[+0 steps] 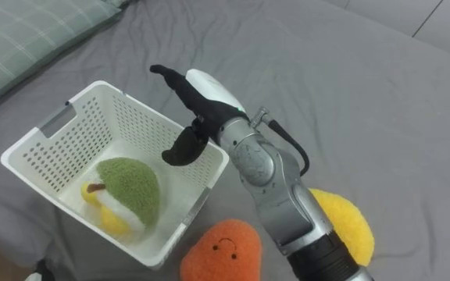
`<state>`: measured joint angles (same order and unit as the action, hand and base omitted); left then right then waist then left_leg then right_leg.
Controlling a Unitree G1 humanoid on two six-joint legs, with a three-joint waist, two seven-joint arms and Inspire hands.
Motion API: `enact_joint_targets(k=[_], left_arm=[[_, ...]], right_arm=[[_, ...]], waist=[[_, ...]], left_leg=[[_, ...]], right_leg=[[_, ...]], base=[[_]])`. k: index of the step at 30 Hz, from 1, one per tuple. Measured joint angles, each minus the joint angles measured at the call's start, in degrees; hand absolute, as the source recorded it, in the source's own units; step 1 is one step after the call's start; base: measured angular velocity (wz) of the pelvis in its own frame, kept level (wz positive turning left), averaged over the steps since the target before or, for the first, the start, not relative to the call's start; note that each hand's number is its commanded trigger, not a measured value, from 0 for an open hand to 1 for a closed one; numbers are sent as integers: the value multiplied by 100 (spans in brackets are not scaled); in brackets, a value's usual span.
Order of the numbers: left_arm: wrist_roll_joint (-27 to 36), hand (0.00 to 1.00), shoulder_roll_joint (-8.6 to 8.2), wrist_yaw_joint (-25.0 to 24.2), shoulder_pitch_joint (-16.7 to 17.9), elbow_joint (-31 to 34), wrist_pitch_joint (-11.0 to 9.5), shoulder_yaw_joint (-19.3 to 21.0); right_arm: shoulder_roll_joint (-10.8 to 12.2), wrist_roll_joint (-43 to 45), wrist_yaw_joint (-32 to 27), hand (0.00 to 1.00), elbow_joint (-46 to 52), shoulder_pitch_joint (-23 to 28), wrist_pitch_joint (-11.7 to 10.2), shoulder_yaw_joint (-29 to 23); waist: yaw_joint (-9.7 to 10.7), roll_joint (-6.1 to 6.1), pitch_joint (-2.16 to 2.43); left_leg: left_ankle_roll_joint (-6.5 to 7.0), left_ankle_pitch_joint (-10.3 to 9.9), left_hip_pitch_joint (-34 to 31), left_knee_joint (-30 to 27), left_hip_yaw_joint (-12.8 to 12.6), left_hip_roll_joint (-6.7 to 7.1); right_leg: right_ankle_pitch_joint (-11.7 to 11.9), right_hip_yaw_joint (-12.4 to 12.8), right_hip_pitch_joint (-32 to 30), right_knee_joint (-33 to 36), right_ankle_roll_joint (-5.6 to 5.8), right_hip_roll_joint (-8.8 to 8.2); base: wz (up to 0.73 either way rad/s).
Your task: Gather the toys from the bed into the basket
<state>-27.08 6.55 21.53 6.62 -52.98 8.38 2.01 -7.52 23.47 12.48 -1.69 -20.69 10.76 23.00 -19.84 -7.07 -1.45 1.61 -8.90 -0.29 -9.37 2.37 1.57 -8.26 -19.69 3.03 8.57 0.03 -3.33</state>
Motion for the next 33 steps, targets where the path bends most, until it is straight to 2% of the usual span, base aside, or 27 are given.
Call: enact_joint_targets(k=[4, 8, 11, 13, 16, 21, 27, 33], left_arm=[[-8, 0, -28, -39, 85, 13, 37, 110], [-6, 0, -67, -78, 83, 13, 28, 269], [-3, 0, -66, -76, 113, 12, -4, 339], [-1, 0, -66, -71, 129, 12, -4, 336], [56, 0, -66, -27, 210, 8, 2, 337], [64, 0, -51, 52, 353, 0, 34, 354], [61, 0, -43, 36, 431, 5, 38, 365], [61, 0, -55, 39, 452, 9, 35, 466]], right_arm=[[-177, -114, -293, 0, 0, 12, -76, -63], [-186, -82, -491, 0, 0, 178, -137, -380], [-268, -98, -608, 0, -24, 358, -216, -678], [-456, -212, -749, 0, -27, 498, -238, -917], [-513, -301, -962, 0, -264, 635, -270, -1234], [-612, -324, -1107, 0, -962, 789, -265, -1392], [-615, -326, -1215, 0, -1384, 802, -261, -1749], [-618, -380, -1361, 0, -1600, 803, -274, -1984]], waist=[[84, 31, 16], [147, 8, 32], [279, 2, 36], [438, -10, 45], [669, -28, 60], [913, -28, 62], [1031, -17, 65], [1029, -37, 79]], left_leg=[[3, 2, 4, -2, -21, -9], [2, 1, 96, 15, -97, -54], [10, -8, 167, 22, -187, -73], [12, -8, 188, 21, -227, -75], [13, -8, 249, 31, -293, -85], [15, -8, 336, 66, -390, -90], [19, -11, 330, 76, -396, -90], [20, -11, 339, 77, -396, -91]], right_leg=[[-1, 53, 3, 1, 2, 2], [3, 140, 38, 9, 6, 9], [14, 249, 82, 7, 14, 25], [19, 287, 87, 21, 13, 20], [21, 374, 108, 43, 11, 33], [35, 476, 116, 58, 9, 42], [38, 508, 93, 98, 13, 41], [38, 501, 112, 104, 13, 41]], base=[[-1], [-9], [-12], [-11], [-12], [-12], [-1], [0]])
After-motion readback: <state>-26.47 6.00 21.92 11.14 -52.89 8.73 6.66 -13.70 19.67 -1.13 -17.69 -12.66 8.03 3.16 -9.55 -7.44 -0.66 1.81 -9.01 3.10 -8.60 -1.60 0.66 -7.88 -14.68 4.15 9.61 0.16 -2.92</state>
